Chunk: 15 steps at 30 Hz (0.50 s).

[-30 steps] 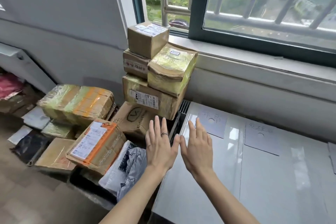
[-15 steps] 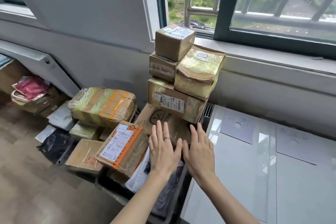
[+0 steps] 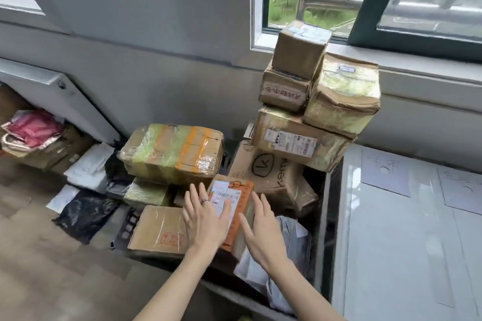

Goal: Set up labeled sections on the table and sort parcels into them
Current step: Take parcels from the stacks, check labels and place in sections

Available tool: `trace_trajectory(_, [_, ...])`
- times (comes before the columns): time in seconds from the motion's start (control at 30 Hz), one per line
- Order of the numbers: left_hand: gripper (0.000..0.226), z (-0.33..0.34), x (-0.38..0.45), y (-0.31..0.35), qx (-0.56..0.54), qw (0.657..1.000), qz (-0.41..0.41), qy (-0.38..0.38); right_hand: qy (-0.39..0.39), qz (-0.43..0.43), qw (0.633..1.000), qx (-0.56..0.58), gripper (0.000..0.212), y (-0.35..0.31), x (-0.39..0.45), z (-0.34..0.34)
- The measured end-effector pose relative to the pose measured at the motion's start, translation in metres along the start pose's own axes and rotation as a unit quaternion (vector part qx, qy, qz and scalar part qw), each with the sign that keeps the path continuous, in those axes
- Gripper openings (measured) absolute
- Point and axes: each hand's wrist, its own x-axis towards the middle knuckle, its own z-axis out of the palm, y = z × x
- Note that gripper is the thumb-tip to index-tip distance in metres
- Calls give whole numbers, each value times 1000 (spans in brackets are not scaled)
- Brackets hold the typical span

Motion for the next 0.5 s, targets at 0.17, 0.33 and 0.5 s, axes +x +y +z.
trace_trajectory(0.17, [85, 8, 3, -19, -17, 998, -31, -56, -3, 55, 996, 68, 77, -10, -2, 37])
trace_trajectory(0.33, [74, 9, 7, -20, -22, 994, -64, -87, 24, 117, 983, 143, 84, -10, 7, 61])
trace_trajectory(0.5, [57, 9, 11, -17, -56, 992, -75, -87, 32, 130, 975, 178, 81, -14, 10, 63])
